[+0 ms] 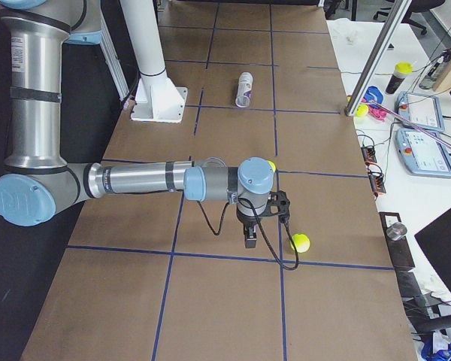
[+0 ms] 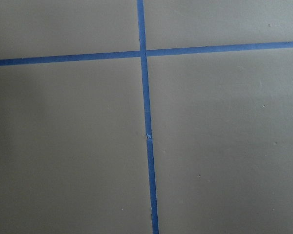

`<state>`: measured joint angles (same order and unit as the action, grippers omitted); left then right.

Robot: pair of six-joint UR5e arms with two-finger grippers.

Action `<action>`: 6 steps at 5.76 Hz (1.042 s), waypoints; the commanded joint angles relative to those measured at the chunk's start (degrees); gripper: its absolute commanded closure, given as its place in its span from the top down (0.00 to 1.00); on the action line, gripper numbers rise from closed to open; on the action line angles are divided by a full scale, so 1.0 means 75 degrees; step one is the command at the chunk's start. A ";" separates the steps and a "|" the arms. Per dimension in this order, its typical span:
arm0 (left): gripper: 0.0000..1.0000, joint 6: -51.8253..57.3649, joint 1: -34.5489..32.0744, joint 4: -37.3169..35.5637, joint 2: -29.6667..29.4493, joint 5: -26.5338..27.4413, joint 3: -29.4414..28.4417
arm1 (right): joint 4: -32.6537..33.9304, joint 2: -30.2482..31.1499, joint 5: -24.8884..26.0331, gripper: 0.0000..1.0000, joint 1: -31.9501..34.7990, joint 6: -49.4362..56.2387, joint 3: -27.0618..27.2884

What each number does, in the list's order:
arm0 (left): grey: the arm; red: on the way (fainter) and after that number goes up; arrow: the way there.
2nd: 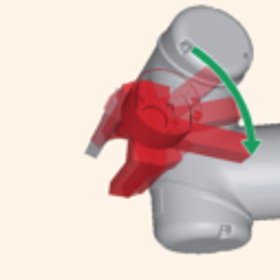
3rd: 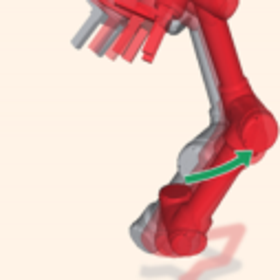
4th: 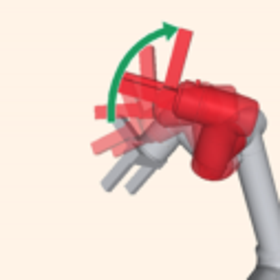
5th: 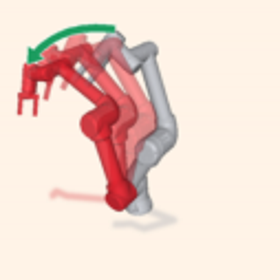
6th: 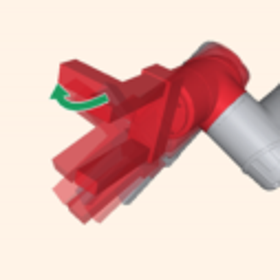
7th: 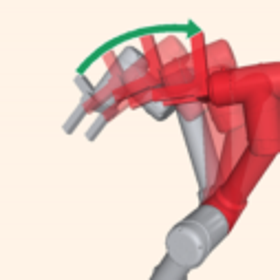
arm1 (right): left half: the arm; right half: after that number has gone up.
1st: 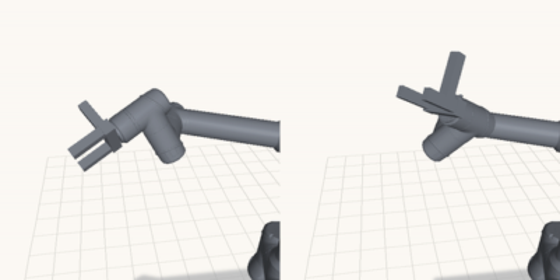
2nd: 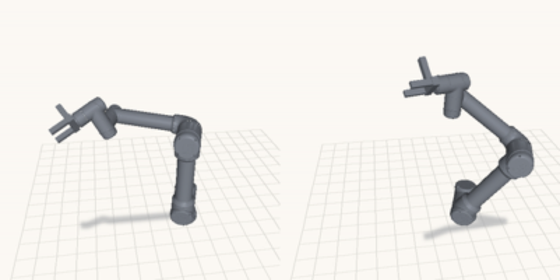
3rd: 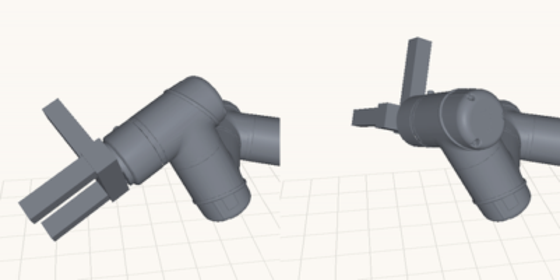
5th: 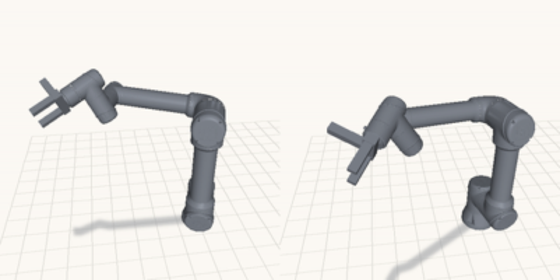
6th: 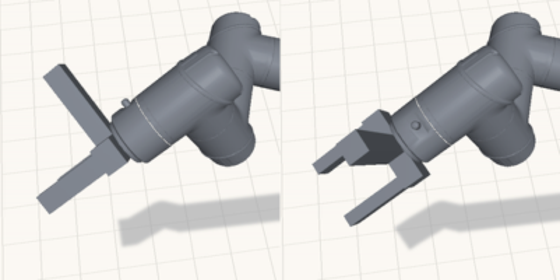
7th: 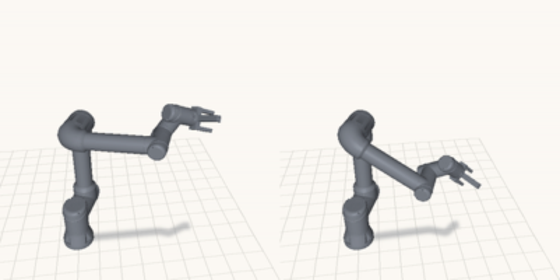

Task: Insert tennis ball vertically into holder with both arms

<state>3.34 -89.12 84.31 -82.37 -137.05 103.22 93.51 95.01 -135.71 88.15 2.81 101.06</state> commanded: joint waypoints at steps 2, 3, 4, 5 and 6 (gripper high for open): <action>1.00 -0.0035 0.0012 0.0009 0.0061 0.0004 -0.0005 | 0.0000 0.0023 -0.0010 1.00 0.0000 0.0000 0.0025; 1.00 -0.0047 0.0012 0.0009 0.0061 -0.0008 -0.0017 | 0.0000 0.0035 0.0036 1.00 0.0000 0.0000 0.0014; 1.00 -0.0012 0.0012 0.0101 0.0073 -0.0043 -0.0168 | -0.0023 0.0058 0.0025 1.00 0.0000 0.0000 0.0002; 1.00 0.0011 0.0012 0.0126 0.0073 -0.0066 -0.0146 | -0.0046 0.0001 0.0002 1.00 -0.0011 -0.0012 0.0025; 1.00 0.0000 0.0023 0.0126 0.0073 -0.0101 -0.0146 | -0.0047 -0.0058 0.0025 1.00 -0.0023 0.0000 0.0025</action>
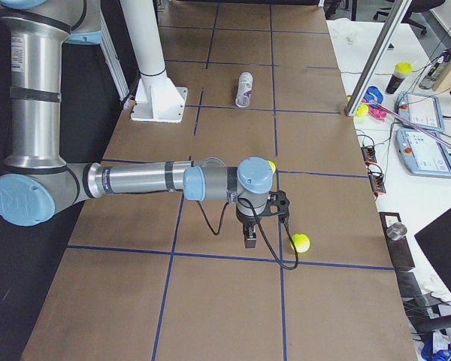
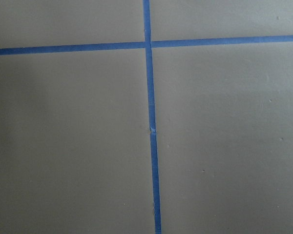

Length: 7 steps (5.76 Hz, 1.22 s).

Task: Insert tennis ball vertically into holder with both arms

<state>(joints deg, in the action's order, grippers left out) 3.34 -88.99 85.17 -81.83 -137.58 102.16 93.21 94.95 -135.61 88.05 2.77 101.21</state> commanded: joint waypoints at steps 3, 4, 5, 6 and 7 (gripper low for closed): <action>1.00 -0.0175 0.0750 0.0022 -0.0453 -0.0031 0.0486 | 0.0005 -0.0122 -0.0024 1.00 -0.0021 -0.0006 -0.0007; 1.00 -0.0745 0.1128 0.0080 -0.0920 -0.0031 0.0580 | 0.0005 -0.0087 -0.0024 1.00 -0.0021 0.0017 -0.0030; 1.00 -0.0750 0.1572 0.0081 -0.1076 0.0004 0.0953 | -0.0018 -0.0063 -0.0024 1.00 -0.0021 0.0041 0.0005; 1.00 -0.0762 0.1925 0.0127 -0.1414 0.0050 0.1212 | -0.0134 -0.0016 -0.0035 1.00 -0.0021 -0.0005 -0.0018; 1.00 -0.0774 0.2416 0.0128 -0.2125 0.0051 0.1330 | -0.0147 -0.0016 -0.0070 1.00 -0.0021 -0.0006 0.0017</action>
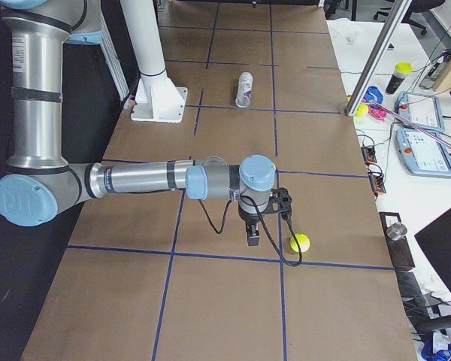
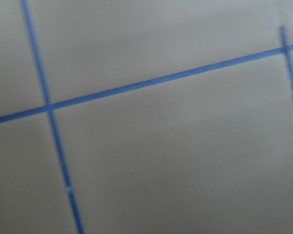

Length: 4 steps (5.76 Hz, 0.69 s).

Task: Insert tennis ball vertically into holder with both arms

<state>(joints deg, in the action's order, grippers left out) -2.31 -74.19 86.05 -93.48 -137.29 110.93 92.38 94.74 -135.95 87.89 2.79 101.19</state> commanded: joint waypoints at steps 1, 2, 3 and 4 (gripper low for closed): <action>1.00 -0.0090 0.0934 0.0000 -0.1193 0.0036 0.0209 | -0.0047 0.0012 -0.0037 1.00 0.0000 0.0037 0.0019; 0.99 -0.0253 0.1484 0.0000 -0.1930 0.0280 0.0221 | -0.0036 -0.0069 -0.0026 1.00 -0.0070 0.0003 -0.0016; 1.00 -0.0440 0.2476 0.0011 -0.2587 0.1338 0.0209 | -0.0036 -0.0035 -0.0026 1.00 -0.0070 0.0014 -0.0016; 1.00 -0.0442 0.3507 -0.0047 -0.3209 0.1986 0.0186 | -0.0036 -0.0011 -0.0014 1.00 -0.0070 0.0049 -0.0062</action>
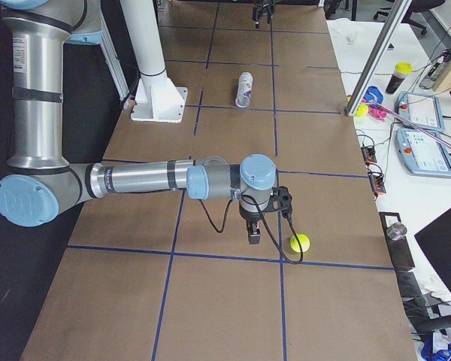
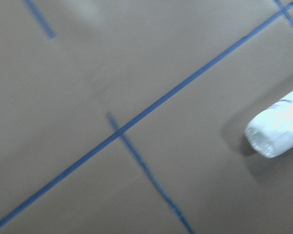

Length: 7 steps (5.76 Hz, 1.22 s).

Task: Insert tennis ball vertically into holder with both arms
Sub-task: 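Reach the left gripper down to the white tennis-ball can lying on its side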

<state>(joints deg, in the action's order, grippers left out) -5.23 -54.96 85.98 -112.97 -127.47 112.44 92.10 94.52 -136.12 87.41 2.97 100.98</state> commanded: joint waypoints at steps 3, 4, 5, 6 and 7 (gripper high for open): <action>1.00 0.0982 0.2545 -0.0119 -0.2696 0.2523 -0.1696 | 0.0001 0.0066 -0.0084 1.00 -0.0006 0.0060 0.0012; 1.00 0.1779 0.2732 -0.0132 -0.2760 0.2593 -0.1935 | 0.0001 0.0077 -0.0108 1.00 -0.0018 0.0061 0.0013; 1.00 0.2495 0.2908 -0.0306 -0.2773 0.3092 -0.1984 | 0.0001 0.0077 -0.0108 1.00 -0.0018 0.0072 0.0001; 1.00 0.2885 0.3397 -0.0818 -0.3144 0.3793 -0.2239 | 0.0001 0.0089 -0.0120 1.00 -0.0018 0.0038 0.0013; 1.00 0.3109 0.3483 -0.1206 -0.3275 0.3974 -0.2242 | 0.0012 0.0089 -0.0224 1.00 -0.0018 0.0037 0.0001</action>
<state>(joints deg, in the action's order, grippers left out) 15.82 -30.24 79.85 -136.19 -100.04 96.16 92.13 95.15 -137.25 87.28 3.31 101.03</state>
